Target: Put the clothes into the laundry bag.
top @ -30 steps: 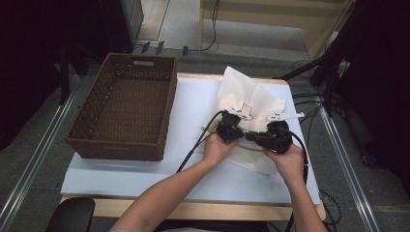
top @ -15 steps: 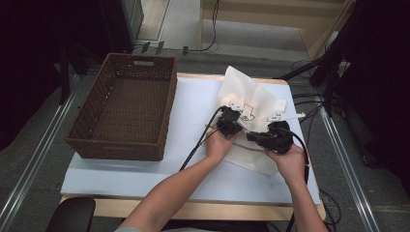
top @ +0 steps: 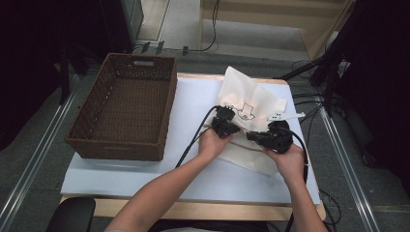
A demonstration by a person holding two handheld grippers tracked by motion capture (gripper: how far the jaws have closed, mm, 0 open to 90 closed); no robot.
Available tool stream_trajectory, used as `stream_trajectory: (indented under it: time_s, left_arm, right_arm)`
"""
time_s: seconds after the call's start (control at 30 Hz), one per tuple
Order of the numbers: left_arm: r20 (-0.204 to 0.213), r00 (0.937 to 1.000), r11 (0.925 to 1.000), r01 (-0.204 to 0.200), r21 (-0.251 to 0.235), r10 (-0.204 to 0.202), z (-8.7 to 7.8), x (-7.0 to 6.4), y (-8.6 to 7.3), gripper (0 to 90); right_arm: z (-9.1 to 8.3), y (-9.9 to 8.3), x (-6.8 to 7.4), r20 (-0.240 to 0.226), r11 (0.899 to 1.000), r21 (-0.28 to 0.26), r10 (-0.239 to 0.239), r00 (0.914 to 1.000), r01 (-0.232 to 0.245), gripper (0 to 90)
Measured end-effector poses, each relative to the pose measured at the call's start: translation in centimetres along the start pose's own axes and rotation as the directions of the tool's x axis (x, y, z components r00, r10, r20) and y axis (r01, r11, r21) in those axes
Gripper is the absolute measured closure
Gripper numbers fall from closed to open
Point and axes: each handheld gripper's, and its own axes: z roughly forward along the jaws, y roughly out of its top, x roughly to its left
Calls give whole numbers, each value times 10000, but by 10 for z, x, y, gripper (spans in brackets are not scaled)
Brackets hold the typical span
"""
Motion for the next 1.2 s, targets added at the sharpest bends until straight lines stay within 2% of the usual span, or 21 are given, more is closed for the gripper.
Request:
stream_trajectory:
  time_s: [0.13, 0.2, 0.3, 0.43, 0.6, 0.73, 0.83, 0.9, 1.0, 1.1, 1.2]
  left_arm:
    - [170, 9987, 9989, -473, 27, 472, -14, 0, -7, 838]
    - [277, 9984, 9988, -491, -45, 492, -20, 1, -9, 832]
    - [325, 9967, 9973, -741, -6, 741, -28, 4, -12, 810]
    - [603, 9955, 9973, -729, -88, 733, -42, 5, -19, 786]
    - [503, 9936, 9949, -1011, -20, 1010, -63, 5, -29, 763]
    - [250, 9918, 9919, -1255, 189, 1251, -77, 5, -36, 686]
    - [231, 9942, 9945, -1049, 74, 1047, -88, 6, -43, 589]
    - [149, 9936, 9937, -1121, -42, 1121, -94, 7, -47, 542]
    - [130, 9964, 9962, -837, -226, 840, -100, 12, -51, 489]
    - [108, 9987, 9982, -501, -326, 505, -102, 18, -55, 434]
    - [-65, 9993, 9992, -372, -164, 371, -100, 23, -60, 388]
  right_arm:
    - [0, 0, 0, 30, 10000, -26, -15, 10000, 15, 889]
    - [0, 0, 0, 19, 10000, -17, -15, 10000, 15, 888]
    - [1, -1, -1, 0, 10000, -14, 65, 10000, -65, 888]
    - [4, -3, -2, -23, 10000, 45, 88, 10000, -88, 886]
    - [9, -9, -7, 17, 9998, 117, 149, 9999, -149, 884]
    - [15, -12, -10, 108, 9994, 252, 224, 9997, -227, 883]
    - [19, -14, -12, 185, 9990, 377, 247, 9995, -253, 882]
    - [22, -15, -13, 236, 9987, 431, 248, 9994, -258, 880]
    - [27, -17, -16, 357, 9985, 511, 155, 9992, -173, 876]
    - [31, -19, -21, 348, 9977, 549, 378, 9987, -397, 876]
    - [35, -21, -24, 312, 9961, 669, 548, 9980, -568, 876]
